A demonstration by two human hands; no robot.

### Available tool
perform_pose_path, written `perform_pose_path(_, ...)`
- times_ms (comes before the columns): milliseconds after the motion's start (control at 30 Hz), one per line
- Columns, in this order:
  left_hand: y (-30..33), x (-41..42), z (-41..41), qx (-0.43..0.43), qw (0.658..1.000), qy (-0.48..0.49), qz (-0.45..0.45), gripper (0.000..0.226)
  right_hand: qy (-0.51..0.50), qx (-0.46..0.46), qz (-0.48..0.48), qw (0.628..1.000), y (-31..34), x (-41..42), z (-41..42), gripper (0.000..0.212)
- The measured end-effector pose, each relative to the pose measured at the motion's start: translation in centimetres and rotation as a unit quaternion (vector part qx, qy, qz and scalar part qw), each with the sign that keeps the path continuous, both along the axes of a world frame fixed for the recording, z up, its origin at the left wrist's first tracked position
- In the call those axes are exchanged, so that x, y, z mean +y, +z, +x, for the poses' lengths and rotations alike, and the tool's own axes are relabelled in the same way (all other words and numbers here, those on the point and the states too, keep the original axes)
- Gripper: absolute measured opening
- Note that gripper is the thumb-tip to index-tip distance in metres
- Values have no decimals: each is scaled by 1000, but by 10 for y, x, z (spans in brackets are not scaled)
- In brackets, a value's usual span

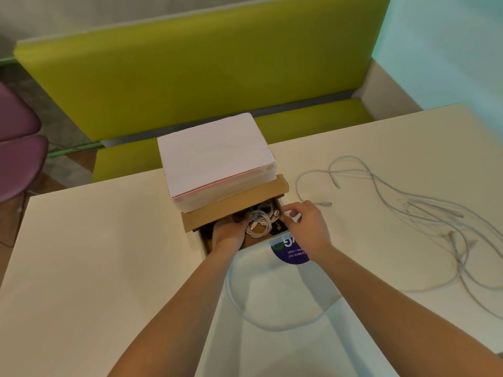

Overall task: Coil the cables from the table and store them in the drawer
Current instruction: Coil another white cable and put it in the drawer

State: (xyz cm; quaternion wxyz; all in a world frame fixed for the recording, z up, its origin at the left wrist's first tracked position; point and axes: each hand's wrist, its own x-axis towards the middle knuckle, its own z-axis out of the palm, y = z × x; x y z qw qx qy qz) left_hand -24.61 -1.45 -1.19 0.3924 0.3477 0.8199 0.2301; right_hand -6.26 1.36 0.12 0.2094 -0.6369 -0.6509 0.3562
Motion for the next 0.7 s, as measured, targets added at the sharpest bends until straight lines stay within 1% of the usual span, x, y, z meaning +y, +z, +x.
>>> perform_pose_path(67, 3, -3, 2, 13, 1000, 2, 16, 36, -15, 30, -8, 999, 0, -6, 10, 16)
perform_pose_path(100, 5, -5, 4, 15, 999, 5, 30, 31, -23, 41, -13, 999, 1, -9, 16, 17)
perform_pose_path(167, 11, -11, 9, 31, 997, 12, 67, 20, -31, 53, -17, 998, 2, -15, 29, 22)
perform_pose_path(233, 17, -19, 15, 56, 993, 19, 104, 17, -28, 53, -18, 998, 2, -21, 42, 21)
perform_pose_path(333, 31, -33, 39, 106, 982, -26, 155, 20, -10, 35, -35, 999, 2, -36, 61, 9)
perform_pose_path(400, 35, -42, 55, 114, 973, -68, 187, 21, 17, 19, -59, 998, -1, -48, 70, 9)
perform_pose_path(467, 34, -52, 70, 104, 968, -127, 191, 22, 45, 10, -89, 995, -6, -61, 79, 11)
perform_pose_path(567, 26, -72, 85, 89, 954, -223, 178, 17, 78, -6, -120, 990, -9, -79, 91, 7)
perform_pose_path(633, 17, -87, 88, 73, 955, -245, 150, 13, 107, -26, -128, 986, -8, -87, 99, 5)
perform_pose_path(700, 6, -99, 87, 56, 959, -256, 105, 13, 153, -64, -121, 979, -7, -93, 106, 8)
